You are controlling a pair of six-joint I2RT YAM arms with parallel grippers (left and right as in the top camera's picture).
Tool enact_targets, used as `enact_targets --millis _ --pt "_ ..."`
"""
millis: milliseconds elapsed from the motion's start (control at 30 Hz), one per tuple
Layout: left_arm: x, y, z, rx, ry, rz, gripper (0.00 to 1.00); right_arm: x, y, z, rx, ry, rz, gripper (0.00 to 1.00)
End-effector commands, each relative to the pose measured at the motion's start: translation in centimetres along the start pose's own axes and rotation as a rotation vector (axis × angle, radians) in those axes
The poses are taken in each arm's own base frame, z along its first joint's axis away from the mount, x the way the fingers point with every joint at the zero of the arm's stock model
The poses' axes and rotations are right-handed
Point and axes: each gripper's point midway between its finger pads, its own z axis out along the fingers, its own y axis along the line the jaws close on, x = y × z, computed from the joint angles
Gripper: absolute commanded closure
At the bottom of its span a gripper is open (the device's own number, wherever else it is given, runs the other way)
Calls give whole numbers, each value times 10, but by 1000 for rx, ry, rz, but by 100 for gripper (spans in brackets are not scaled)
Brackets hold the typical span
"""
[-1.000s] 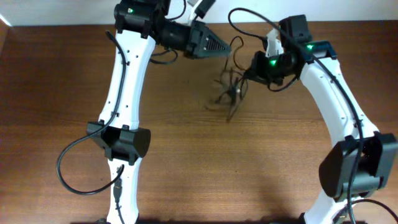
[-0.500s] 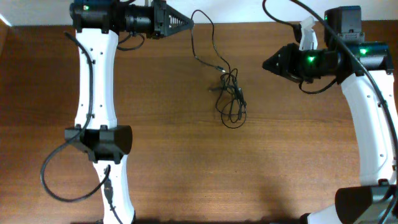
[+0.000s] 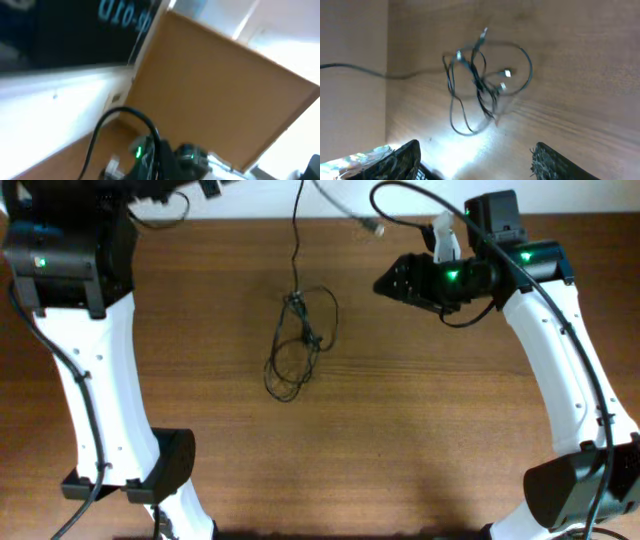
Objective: Untangle cables
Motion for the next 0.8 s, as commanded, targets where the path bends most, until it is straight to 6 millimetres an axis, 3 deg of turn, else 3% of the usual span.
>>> enact_targets --millis 0,67,133,267,400,633,767 --pt "-46 -39 -7 91 -147 27 100 3 18 6 -40 7 -24 28" --pt "-61 -50 -11 119 -207 33 100 3 30 9 -72 4 -52 28" --pt "-66 -50 -12 112 -232 33 100 4 40 12 -101 7 -65 28" --pt "-59 -41 -10 88 -208 -27 100 13 55 22 -110 24 -94 29" --pt "-58 -41 -10 90 -203 -29 100 21 28 46 49 32 -54 34" --pt "-56 -43 -10 100 -188 -20 100 57 13 103 124 191 -83 36" --pt "-53 -45 -9 111 -173 -18 100 56 -8 120 235 179 -96 40"
